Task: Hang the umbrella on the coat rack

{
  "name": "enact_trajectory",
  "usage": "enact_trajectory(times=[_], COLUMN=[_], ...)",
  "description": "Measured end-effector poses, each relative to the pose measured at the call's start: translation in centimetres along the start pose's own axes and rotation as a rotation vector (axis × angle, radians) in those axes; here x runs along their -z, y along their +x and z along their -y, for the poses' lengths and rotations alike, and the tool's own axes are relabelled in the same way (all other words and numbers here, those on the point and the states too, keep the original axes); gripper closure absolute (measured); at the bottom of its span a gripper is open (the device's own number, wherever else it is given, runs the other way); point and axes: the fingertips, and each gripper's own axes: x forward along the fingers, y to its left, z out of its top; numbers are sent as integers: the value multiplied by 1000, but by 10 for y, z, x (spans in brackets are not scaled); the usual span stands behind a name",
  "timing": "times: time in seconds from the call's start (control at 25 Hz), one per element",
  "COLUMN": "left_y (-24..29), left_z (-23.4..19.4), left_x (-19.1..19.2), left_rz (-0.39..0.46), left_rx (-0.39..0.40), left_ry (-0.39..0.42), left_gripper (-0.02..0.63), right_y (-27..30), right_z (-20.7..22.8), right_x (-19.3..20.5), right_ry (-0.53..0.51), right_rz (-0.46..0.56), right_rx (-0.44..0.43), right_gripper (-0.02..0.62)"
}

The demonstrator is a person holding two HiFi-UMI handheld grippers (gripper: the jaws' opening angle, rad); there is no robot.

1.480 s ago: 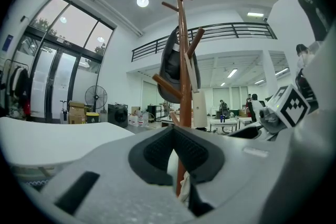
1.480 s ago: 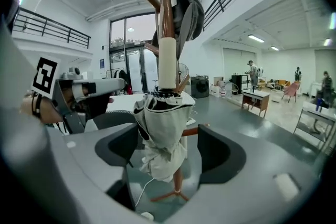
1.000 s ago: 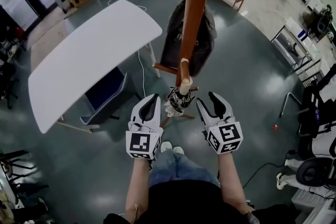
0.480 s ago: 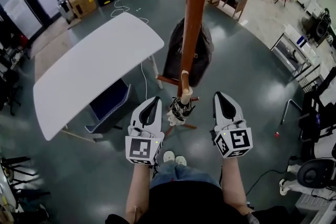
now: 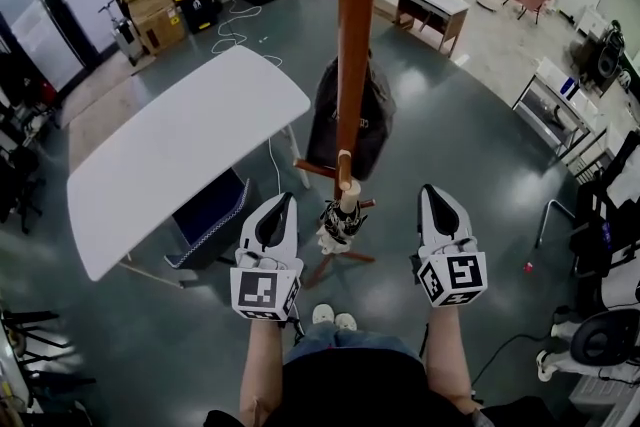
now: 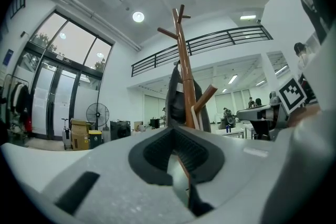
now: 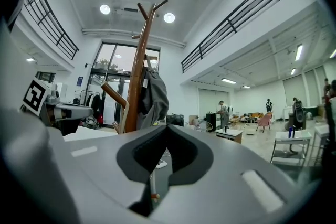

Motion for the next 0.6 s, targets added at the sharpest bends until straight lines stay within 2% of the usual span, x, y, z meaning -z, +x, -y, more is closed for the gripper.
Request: enact_trajectory(times=[0.4,0.6], left_y=[-3,-4], left_z=[3,3], left_x=[-2,-1], left_rz=[2,-1], left_rx=[1,3], left_ry=[0,-4], left_gripper=[599,599], right_y=[-5,-5], right_z=[1,-1], right_x=[0,0], right_ry=[18,-6], right_rz=[11,4], right_rx=[-9,-11], right_gripper=[589,589])
